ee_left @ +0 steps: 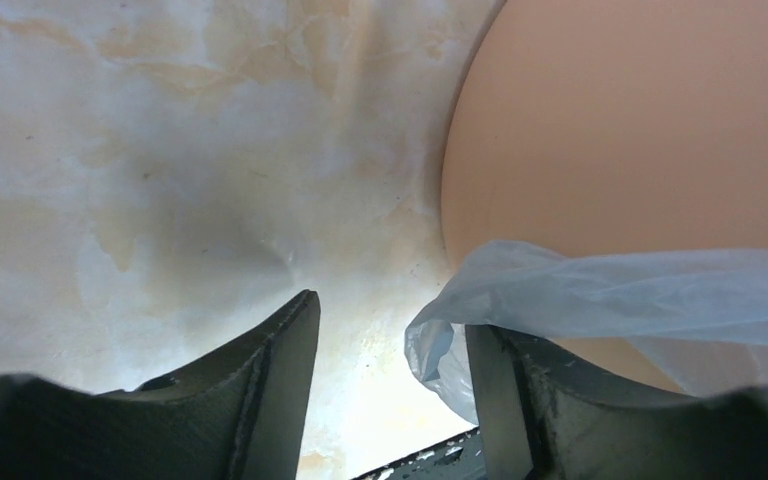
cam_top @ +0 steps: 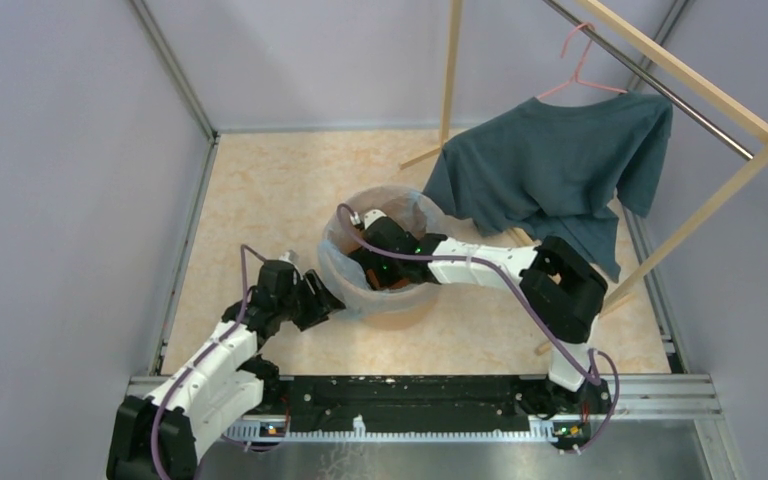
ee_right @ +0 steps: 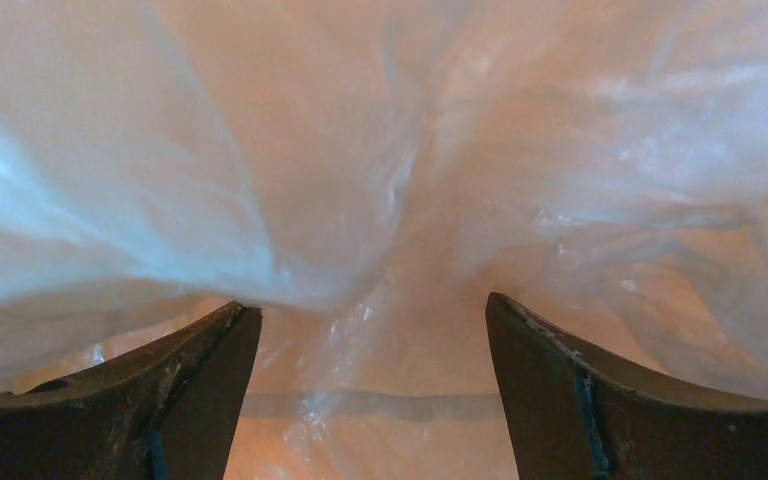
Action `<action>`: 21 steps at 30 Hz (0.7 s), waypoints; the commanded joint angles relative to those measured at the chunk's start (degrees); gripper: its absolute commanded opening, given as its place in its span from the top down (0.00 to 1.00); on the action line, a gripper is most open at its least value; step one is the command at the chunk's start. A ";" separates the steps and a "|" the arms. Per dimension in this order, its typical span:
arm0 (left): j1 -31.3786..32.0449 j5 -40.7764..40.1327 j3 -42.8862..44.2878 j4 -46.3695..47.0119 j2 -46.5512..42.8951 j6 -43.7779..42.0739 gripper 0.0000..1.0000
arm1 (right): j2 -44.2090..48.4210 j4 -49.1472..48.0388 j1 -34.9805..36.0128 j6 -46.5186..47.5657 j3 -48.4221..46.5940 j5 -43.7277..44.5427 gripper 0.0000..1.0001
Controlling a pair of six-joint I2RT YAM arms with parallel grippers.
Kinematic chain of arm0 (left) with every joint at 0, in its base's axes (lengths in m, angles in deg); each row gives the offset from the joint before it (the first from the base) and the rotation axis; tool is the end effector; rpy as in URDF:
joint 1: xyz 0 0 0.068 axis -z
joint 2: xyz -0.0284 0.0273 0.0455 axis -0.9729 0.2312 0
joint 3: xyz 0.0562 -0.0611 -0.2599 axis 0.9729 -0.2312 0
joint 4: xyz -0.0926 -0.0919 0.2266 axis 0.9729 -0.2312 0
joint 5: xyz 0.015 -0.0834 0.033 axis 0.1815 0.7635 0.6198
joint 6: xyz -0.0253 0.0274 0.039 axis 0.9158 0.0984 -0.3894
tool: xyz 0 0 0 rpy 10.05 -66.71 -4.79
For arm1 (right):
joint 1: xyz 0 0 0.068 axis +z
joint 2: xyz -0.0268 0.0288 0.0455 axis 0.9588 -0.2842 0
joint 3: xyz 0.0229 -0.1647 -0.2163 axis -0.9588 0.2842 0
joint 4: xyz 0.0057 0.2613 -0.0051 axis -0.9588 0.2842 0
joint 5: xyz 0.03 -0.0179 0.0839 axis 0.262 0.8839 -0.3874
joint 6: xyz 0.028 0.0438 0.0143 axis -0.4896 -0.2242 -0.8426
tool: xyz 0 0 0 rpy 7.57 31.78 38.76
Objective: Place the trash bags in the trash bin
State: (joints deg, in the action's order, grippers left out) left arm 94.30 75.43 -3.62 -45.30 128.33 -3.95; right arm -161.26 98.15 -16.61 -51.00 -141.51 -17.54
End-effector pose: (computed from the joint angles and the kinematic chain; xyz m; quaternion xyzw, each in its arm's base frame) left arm 0.1485 -0.0570 0.1603 -0.1987 0.9080 -0.2925 0.2249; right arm 0.2211 0.3318 0.1923 -0.2874 0.8955 0.1650 0.2972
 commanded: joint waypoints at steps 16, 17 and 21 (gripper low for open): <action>-0.09 -8.85 10.37 -19.12 -16.96 8.25 0.07 | 13.85 18.35 -0.06 4.59 -12.97 7.48 0.04; -0.09 -9.22 11.58 -20.06 -18.35 8.06 0.06 | 14.51 18.86 -0.08 5.05 -13.62 6.69 0.03; -0.09 -11.46 17.34 -23.05 -24.38 6.25 0.02 | 16.97 22.56 -0.28 5.93 -17.83 3.88 0.01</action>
State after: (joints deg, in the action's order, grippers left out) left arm 94.30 66.73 7.07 -64.82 108.59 3.24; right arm -149.17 116.99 -16.63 -47.02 -153.46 -11.69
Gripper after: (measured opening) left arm 0.972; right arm 0.984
